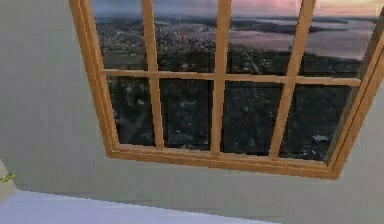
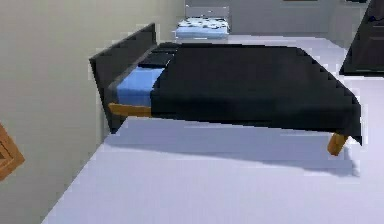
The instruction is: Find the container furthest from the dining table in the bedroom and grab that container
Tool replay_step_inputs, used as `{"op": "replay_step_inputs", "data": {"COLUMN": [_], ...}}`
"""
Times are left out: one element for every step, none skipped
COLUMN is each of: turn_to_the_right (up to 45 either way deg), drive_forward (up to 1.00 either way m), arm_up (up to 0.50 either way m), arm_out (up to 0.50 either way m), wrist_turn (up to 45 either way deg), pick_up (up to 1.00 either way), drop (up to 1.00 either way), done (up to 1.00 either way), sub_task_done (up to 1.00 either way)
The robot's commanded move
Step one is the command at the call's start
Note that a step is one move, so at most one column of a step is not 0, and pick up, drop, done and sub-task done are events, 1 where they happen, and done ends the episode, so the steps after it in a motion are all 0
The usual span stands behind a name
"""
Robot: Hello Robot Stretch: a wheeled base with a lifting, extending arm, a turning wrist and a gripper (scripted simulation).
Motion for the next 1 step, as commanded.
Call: {"op": "replay_step_inputs", "data": {"turn_to_the_right": [-21.0], "drive_forward": [0.00], "arm_up": [0.00], "arm_out": [0.00], "wrist_turn": [0.0], "pick_up": [0.00], "drop": [0.00], "done": [0.00], "sub_task_done": [0.00]}}
